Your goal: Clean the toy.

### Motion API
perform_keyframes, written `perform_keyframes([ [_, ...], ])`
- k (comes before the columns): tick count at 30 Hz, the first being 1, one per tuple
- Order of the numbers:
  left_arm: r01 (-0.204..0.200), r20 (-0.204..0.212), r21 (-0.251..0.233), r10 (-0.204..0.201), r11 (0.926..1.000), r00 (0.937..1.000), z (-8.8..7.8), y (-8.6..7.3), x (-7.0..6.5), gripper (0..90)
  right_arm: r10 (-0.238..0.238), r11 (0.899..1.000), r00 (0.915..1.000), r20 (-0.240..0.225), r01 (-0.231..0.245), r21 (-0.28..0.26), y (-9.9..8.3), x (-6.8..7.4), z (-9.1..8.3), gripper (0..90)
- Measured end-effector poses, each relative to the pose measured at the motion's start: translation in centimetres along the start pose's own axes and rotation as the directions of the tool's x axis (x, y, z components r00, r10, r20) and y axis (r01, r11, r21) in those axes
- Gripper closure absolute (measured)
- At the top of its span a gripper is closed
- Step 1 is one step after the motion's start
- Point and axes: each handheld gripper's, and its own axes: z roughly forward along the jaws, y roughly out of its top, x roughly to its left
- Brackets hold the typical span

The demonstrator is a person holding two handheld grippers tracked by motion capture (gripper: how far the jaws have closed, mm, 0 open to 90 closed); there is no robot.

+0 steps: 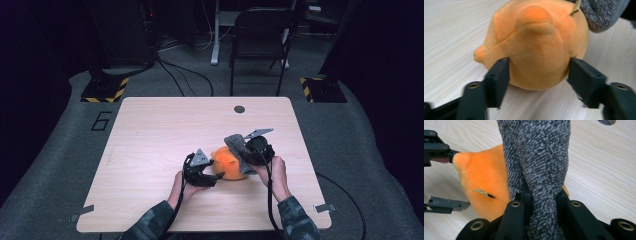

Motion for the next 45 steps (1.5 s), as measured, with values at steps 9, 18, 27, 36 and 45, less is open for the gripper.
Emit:
perform_keyframes([
  [9, -0.093, -0.019, -0.025, 0.093, 0.9953, 0.9955, 0.4, -0.8, -0.7, 55.6, 0.016, 1.0, 0.9999, 0.004, -0.016, -0.001, 0.1, 0.0, 0.1, 76.5],
  [18, -0.084, -0.002, -0.026, 0.084, 0.9961, 0.9965, 0.3, -0.5, -0.7, 82.0, 0.012, 0.996, 0.9996, -0.026, -0.014, -0.082, 0.8, 0.8, -2.1, 76.4],
  [27, -0.073, 0.0, -0.022, 0.073, 0.9971, 0.9973, 0.4, -0.7, -0.7, 83.3, -0.078, 0.996, 0.996, -0.044, 0.076, -0.048, 1.3, 4.8, -0.3, 76.6],
  [36, -0.06, 0.005, -0.024, 0.06, 0.9979, 0.9982, 0.4, -0.6, -0.9, 83.3, -0.037, 0.998, 0.9993, 0.007, 0.037, -0.051, 0.4, 2.1, -0.8, 76.6],
  [45, -0.058, 0.01, -0.027, 0.058, 0.998, 0.9982, 0.4, -0.6, -0.8, 83.1, 0.086, 0.996, 0.9948, 0.055, -0.085, -0.013, -1.6, -2.4, 0.0, 76.5],
])
